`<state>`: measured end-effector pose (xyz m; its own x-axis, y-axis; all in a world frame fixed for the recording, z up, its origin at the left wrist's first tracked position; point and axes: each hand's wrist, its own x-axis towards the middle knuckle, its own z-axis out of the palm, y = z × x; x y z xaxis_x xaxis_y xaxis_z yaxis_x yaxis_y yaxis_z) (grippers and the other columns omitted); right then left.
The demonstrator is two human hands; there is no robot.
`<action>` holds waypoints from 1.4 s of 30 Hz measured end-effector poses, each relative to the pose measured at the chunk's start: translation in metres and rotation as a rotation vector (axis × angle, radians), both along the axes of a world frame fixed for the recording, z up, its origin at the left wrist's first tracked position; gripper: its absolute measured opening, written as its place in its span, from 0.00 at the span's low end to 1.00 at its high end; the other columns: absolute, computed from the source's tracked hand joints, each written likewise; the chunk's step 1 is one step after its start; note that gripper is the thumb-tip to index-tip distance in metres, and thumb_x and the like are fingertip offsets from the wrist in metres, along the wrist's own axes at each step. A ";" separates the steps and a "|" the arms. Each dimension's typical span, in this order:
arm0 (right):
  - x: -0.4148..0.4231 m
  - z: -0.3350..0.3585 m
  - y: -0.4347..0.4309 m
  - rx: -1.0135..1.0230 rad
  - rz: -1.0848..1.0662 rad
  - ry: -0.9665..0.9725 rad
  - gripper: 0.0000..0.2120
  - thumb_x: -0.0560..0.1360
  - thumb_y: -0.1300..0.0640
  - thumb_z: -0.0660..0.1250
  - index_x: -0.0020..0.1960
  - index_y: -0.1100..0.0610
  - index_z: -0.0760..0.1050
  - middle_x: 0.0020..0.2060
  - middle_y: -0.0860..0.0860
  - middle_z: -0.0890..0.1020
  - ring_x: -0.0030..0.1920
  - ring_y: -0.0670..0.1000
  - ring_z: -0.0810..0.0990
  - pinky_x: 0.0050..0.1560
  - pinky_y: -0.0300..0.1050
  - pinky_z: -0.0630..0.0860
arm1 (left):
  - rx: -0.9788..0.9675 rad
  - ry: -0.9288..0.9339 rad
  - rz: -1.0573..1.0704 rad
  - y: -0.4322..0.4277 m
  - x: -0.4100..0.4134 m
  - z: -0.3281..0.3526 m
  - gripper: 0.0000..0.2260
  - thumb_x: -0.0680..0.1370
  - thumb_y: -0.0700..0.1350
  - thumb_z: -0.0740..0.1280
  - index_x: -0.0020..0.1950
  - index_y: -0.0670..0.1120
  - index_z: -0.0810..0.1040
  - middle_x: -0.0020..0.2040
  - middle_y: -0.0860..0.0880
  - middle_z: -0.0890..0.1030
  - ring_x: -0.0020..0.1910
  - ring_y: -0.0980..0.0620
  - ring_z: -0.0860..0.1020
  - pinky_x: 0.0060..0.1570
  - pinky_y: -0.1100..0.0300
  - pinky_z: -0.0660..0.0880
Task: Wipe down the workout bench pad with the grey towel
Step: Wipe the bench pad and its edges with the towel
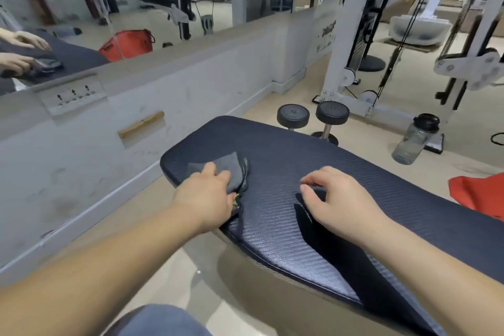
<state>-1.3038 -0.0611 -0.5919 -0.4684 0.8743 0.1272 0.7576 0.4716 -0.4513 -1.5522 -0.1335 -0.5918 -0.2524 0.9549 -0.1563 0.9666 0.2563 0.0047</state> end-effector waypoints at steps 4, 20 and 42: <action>0.022 -0.005 -0.004 -0.002 0.030 -0.029 0.11 0.80 0.46 0.65 0.57 0.46 0.82 0.51 0.41 0.80 0.58 0.48 0.78 0.57 0.53 0.79 | -0.109 -0.059 -0.163 -0.014 0.082 0.003 0.22 0.81 0.59 0.56 0.68 0.46 0.67 0.64 0.44 0.67 0.61 0.37 0.75 0.58 0.45 0.73; 0.111 -0.009 0.071 -0.165 -0.407 -0.065 0.13 0.79 0.44 0.60 0.54 0.47 0.80 0.53 0.50 0.82 0.55 0.57 0.80 0.55 0.57 0.81 | 0.038 -0.103 -0.591 0.066 0.129 -0.011 0.24 0.81 0.60 0.58 0.76 0.57 0.63 0.63 0.51 0.68 0.60 0.45 0.75 0.55 0.49 0.77; 0.130 -0.019 0.096 -0.234 -0.527 0.135 0.13 0.77 0.47 0.57 0.54 0.46 0.79 0.51 0.52 0.85 0.55 0.61 0.81 0.57 0.55 0.80 | 0.171 -0.061 -0.408 0.161 0.213 -0.026 0.18 0.80 0.56 0.59 0.67 0.51 0.72 0.61 0.46 0.70 0.60 0.40 0.75 0.52 0.48 0.75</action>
<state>-1.1740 0.0352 -0.6106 0.0431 0.9967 -0.0685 0.7913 -0.0759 -0.6067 -1.3389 0.0279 -0.6182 0.1553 0.9878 0.0094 0.9851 -0.1555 0.0736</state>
